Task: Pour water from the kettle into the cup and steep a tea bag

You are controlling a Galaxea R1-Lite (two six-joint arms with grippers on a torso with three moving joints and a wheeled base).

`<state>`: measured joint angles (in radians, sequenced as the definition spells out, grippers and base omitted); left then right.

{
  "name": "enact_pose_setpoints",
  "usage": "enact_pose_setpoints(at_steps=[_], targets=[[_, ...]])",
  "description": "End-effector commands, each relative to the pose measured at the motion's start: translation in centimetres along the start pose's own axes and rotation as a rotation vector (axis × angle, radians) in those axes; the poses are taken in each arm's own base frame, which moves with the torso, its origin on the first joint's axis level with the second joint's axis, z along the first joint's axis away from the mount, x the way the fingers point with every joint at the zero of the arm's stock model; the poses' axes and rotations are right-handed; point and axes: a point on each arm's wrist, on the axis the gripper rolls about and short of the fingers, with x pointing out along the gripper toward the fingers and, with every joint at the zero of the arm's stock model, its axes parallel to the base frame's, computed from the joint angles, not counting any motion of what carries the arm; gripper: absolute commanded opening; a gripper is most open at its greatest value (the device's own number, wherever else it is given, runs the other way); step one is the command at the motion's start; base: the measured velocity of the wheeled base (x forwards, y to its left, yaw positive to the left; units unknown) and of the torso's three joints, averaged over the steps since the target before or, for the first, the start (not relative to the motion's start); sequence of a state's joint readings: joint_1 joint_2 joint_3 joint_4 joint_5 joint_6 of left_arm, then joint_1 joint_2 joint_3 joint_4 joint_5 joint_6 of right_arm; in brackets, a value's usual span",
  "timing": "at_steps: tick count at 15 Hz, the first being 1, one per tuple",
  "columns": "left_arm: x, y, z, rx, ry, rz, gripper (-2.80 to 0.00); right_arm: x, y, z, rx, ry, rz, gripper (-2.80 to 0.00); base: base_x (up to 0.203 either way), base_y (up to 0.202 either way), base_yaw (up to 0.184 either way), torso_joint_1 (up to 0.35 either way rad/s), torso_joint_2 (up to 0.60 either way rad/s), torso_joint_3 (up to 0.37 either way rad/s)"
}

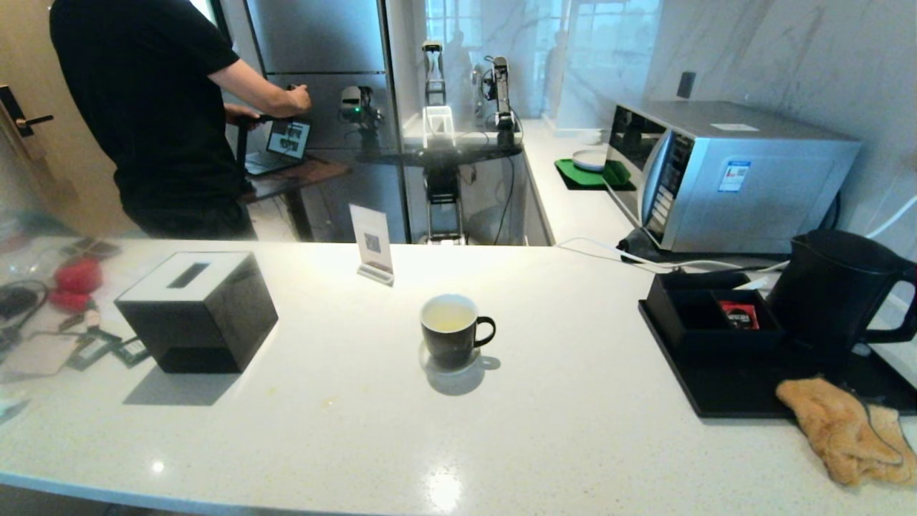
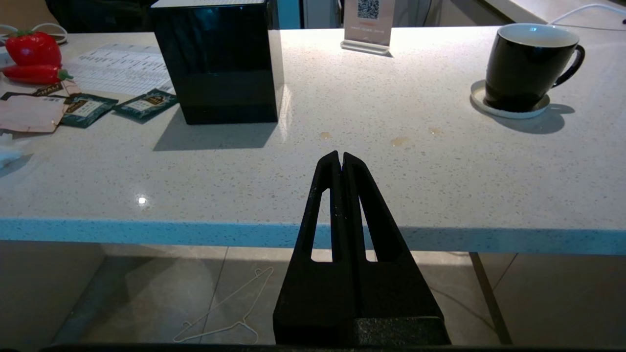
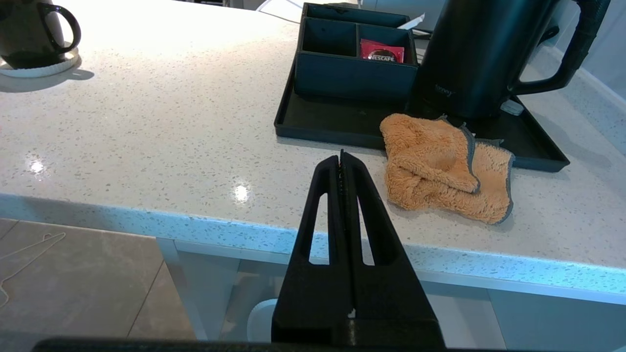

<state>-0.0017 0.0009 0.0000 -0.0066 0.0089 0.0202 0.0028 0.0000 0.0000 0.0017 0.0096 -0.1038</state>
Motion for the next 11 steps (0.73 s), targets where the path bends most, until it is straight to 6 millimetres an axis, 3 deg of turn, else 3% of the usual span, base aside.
enact_pose_setpoints(at_steps=[1,11], targets=[[0.01,0.0,0.01,0.0,0.0,0.0,-2.8,0.0,0.0,0.0,-0.02,0.0,0.0,-2.8,0.0,0.0,0.0,0.0,0.0,0.0],[0.02,0.0,0.02,0.0,0.001,0.0,-2.8,0.01,-0.02,-0.01,0.085,0.003,-0.009,-2.8,0.0,0.0,0.0,0.0,0.0,0.0]])
